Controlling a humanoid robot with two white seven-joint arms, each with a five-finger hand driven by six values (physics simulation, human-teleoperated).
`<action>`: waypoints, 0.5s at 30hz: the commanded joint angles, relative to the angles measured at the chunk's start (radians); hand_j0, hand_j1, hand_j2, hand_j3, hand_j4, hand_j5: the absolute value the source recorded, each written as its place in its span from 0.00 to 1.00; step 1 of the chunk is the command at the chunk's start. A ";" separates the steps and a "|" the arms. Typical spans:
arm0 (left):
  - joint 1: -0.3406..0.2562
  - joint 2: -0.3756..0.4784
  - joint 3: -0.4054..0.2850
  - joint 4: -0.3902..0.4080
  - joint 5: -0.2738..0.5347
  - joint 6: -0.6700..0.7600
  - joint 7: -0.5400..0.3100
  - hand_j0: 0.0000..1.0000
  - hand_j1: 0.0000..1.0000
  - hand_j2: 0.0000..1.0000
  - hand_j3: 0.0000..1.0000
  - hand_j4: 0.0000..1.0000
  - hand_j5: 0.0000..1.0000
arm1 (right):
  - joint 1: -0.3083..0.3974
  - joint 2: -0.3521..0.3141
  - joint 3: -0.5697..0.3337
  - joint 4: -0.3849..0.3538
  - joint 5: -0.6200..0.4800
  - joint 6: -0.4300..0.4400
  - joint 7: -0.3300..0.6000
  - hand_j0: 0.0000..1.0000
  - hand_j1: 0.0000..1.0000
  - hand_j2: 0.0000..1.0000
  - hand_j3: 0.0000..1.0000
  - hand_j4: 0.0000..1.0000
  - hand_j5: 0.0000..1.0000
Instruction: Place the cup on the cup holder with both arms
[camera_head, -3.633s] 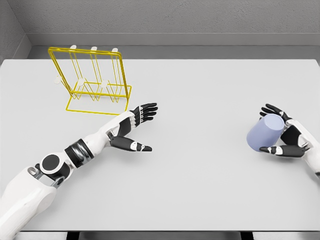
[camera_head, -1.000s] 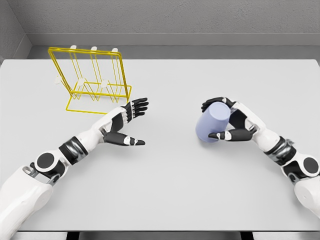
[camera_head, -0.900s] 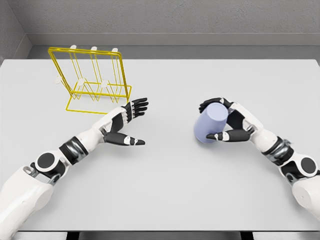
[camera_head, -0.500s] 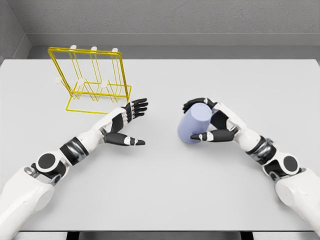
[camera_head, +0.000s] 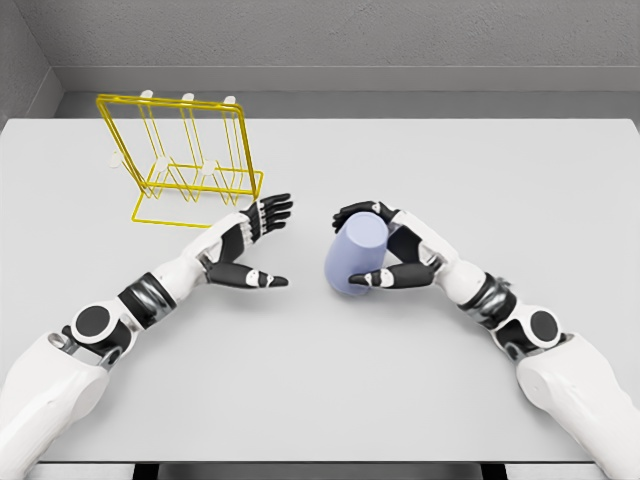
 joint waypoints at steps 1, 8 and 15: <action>0.000 -0.002 0.008 0.008 0.001 -0.001 0.000 1.00 1.00 1.00 1.00 1.00 1.00 | 0.000 0.016 0.002 0.016 -0.005 0.000 0.000 0.71 0.71 0.71 0.71 0.71 0.71; 0.000 -0.004 0.008 0.003 -0.019 -0.001 -0.001 1.00 1.00 1.00 1.00 1.00 1.00 | -0.014 0.022 0.010 0.049 0.063 0.000 0.000 1.00 1.00 1.00 1.00 1.00 1.00; 0.000 -0.002 0.013 0.003 -0.083 -0.018 0.000 1.00 1.00 1.00 1.00 1.00 1.00 | -0.014 0.014 0.001 0.047 0.066 0.000 0.000 1.00 1.00 1.00 1.00 1.00 1.00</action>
